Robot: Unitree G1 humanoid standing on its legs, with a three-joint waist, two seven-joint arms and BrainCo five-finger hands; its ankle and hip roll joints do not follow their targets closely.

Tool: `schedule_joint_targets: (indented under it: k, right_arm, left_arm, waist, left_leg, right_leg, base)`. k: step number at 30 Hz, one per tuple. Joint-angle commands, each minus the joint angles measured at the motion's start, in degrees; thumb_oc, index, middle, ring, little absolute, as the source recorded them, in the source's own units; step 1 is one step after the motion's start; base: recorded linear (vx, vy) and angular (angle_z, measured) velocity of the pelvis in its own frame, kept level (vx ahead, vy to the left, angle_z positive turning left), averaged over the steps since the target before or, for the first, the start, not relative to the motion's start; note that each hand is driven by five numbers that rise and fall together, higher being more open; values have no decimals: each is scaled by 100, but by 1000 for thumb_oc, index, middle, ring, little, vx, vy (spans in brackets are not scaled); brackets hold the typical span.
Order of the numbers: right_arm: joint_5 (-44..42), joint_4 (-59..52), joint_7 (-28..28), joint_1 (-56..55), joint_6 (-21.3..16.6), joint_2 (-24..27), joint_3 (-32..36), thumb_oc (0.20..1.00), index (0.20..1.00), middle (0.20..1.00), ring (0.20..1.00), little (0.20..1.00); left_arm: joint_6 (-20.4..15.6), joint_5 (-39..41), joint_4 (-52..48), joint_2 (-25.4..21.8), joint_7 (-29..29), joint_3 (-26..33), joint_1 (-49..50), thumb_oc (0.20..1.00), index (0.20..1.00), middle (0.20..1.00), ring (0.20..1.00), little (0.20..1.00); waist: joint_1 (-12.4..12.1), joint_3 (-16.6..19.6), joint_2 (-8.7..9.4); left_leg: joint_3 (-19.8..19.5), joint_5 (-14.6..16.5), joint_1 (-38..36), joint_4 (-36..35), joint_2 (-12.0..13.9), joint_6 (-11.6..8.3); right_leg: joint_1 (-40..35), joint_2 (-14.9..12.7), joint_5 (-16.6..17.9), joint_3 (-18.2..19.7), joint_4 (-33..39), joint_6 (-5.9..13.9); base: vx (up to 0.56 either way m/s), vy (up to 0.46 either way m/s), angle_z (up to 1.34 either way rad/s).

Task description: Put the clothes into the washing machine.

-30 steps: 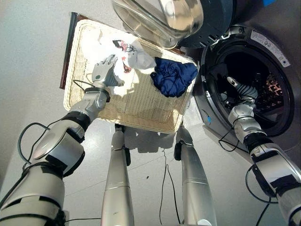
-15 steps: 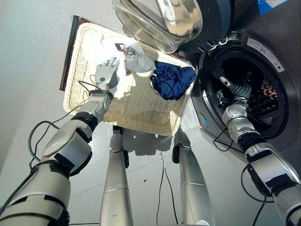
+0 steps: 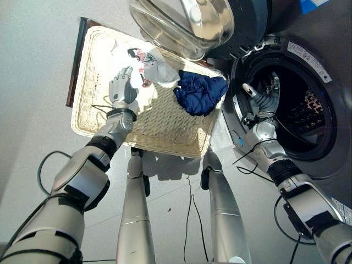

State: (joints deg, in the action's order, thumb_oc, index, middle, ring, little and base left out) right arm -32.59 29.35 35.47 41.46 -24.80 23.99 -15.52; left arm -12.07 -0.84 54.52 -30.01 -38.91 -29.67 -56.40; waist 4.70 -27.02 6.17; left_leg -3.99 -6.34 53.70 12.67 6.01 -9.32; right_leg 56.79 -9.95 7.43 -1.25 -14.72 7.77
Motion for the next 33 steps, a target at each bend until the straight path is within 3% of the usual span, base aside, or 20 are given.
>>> schedule_joint_targets:
  k: [1, 3, 4, 6, 11, 14, 15, 21, 24, 27, 33]
  right_arm:
    - [412, -671, 181, -201, -237, 152, 395, 1000, 1000, 1000, 1000, 1000]
    - [524, -1066, 216, -435, -154, 46, 601, 1000, 1000, 1000, 1000, 1000]
    - [537, -1414, 260, -668, -132, -80, 786, 1000, 1000, 1000, 1000, 1000]
    - [484, -1709, 207, -888, -112, -226, 944, 1000, 1000, 1000, 1000, 1000]
    - [79, -2185, -543, -1185, 29, -478, 1008, 1000, 1000, 1000, 1000, 1000]
    - [-86, -2405, -1058, -1302, 198, -548, 915, 1000, 1000, 1000, 1000, 1000]
    - [-282, -2547, -1542, -1393, 351, -579, 804, 1000, 1000, 1000, 1000, 1000]
    - [-687, -2813, -2430, -1446, 538, -552, 518, 1000, 1000, 1000, 1000, 1000]
    - [-730, -2940, -2661, -1479, 670, -527, 440, 1000, 1000, 1000, 1000, 1000]
    - [-795, -3122, -3066, -1485, 851, -447, 246, 1000, 1000, 1000, 1000, 1000]
    - [-1041, -3103, -3259, -1320, 1028, -220, 108, 1000, 1000, 1000, 1000, 1000]
  left_arm:
    - [-719, 773, -132, 208, 239, 313, 267, 200, 200, 200, 200, 200]
    - [-1064, 956, -648, 287, 334, 533, 522, 200, 200, 200, 200, 200]
    - [-1629, 1131, -1166, 399, 517, 710, 807, 200, 200, 200, 200, 200]
    - [-2030, 1185, -1613, 525, 745, 824, 1063, 200, 200, 200, 200, 200]
    - [-2662, 1456, -2610, 738, 1647, 1048, 1430, 200, 200, 200, 200, 200]
    - [-2743, 1604, -3073, 788, 1997, 1057, 1558, 200, 200, 200, 200, 200]
    - [-2826, 1743, -3407, 804, 2343, 1064, 1661, 200, 200, 200, 200, 200]
    - [-2883, 2078, -4138, 784, 3165, 944, 1766, 200, 200, 200, 200, 200]
    - [-2850, 2142, -4407, 780, 3432, 909, 1829, 200, 200, 200, 200, 200]
    - [-2828, 2498, -4826, 737, 4185, 809, 1899, 200, 200, 200, 200, 200]
    - [-2578, 2839, -5220, 698, 5163, 639, 1851, 200, 200, 200, 200, 200]
  waist:
    - [-54, -277, -48]
    - [-80, -277, -75]
    - [-112, -277, -110]
    - [-138, -277, -136]
    - [-186, -277, -176]
    - [-198, -277, -193]
    - [-212, -277, -207]
    - [-247, -277, -245]
    - [-253, -277, -257]
    - [-273, -277, -289]
    - [-303, -277, -333]
  left_leg:
    - [34, -16, 105, 141, -474, 436]
    - [25, -8, 101, 144, -493, 451]
    - [15, -5, 91, 131, -503, 468]
    - [7, 1, 74, 123, -519, 489]
    - [4, -5, 51, 84, -534, 529]
    - [0, -22, 39, 66, -552, 545]
    - [5, -38, 19, 38, -555, 555]
    - [-1, -76, 11, 34, -575, 553]
    - [-2, -90, -6, 29, -583, 557]
    - [14, -124, -17, 7, -574, 550]
    - [14, -139, -21, 23, -584, 556]
  right_leg:
    - [-57, 455, 383, -378, 137, 12]
    - [-63, 444, 366, -387, 116, 15]
    - [-66, 432, 357, -398, 90, 22]
    - [-80, 427, 362, -407, 73, 25]
    - [-83, 405, 371, -445, 41, 29]
    - [-87, 388, 388, -449, 51, 27]
    - [-97, 365, 392, -464, 55, 30]
    - [-102, 304, 406, -491, 66, 29]
    - [-118, 285, 416, -495, 78, 25]
    - [-130, 267, 409, -495, 87, 16]
    - [-135, 241, 410, -501, 83, 3]
  base:
    - [0, 0, 0]
    - [0, 0, 0]
    - [0, 0, 0]
    - [-2, -3, 2]
    - [-1, -4, 2]
    - [0, 0, 0]
    - [0, 0, 0]
    - [0, 0, 0]
    - [0, 0, 0]
    - [0, 0, 0]
    - [0, 0, 0]
